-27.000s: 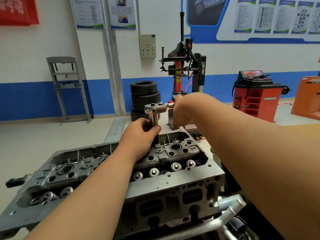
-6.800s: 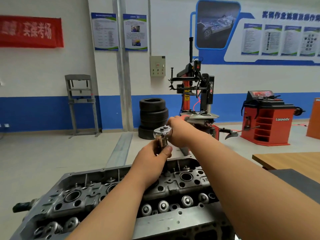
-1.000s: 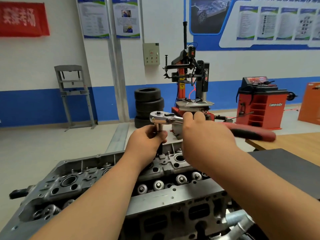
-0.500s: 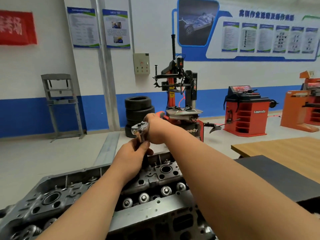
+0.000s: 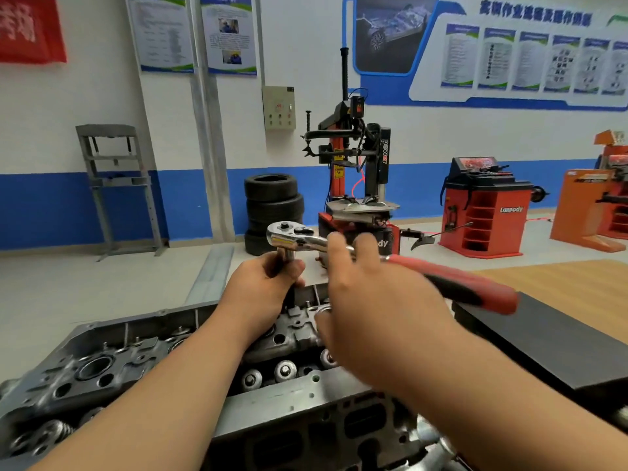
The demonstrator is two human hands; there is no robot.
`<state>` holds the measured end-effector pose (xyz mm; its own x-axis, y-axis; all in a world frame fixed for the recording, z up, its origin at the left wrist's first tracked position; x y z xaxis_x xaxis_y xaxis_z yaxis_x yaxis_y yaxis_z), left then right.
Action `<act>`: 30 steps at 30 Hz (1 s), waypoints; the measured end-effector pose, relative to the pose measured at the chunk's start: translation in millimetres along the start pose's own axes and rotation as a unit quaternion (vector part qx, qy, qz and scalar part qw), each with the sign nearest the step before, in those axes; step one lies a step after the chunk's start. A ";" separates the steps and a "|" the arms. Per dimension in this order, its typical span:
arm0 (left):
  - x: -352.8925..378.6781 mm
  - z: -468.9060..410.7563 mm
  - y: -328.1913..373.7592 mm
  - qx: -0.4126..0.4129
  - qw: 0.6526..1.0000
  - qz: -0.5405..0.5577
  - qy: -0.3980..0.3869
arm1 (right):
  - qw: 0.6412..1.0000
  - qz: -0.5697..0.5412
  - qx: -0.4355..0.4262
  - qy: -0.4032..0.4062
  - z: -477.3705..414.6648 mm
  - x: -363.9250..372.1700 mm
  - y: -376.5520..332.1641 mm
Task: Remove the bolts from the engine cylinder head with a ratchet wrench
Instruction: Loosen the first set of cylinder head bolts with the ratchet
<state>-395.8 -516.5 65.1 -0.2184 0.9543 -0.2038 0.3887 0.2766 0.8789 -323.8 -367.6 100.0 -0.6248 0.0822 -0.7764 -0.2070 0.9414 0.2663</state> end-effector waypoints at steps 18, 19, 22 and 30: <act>1.0 -5.1 -0.8 -0.001 1.000 -0.025 -0.013 | 0.983 -0.073 0.096 -0.140 -72.1 30.2 15.3; 0.8 -5.0 -1.8 -0.002 1.000 -0.022 -0.013 | 0.985 -0.048 0.102 -0.129 -54.9 23.9 15.0; 0.1 -3.9 -3.7 -0.003 1.000 -0.017 -0.023 | 0.995 -0.017 0.032 -0.088 -4.2 5.6 0.2; 0.3 -5.8 -3.1 -0.015 1.000 0.002 -0.023 | 0.992 -0.048 0.063 -0.103 -65.3 18.3 20.4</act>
<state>-402.3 -517.8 64.9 -0.1752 0.9597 -0.2197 0.3617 0.2703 0.8922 -388.6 -368.3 128.5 -0.4369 0.0442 -0.8984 -0.1545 0.9803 0.1233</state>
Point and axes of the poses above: each hand's wrist, its own z-axis away from the middle knuckle, its own x-axis out of the palm, y = z × x, the point moved 3 cm from there along -z, towards the middle knuckle, and after that the axes turned 8 degrees about z, right-handed, at the moved point
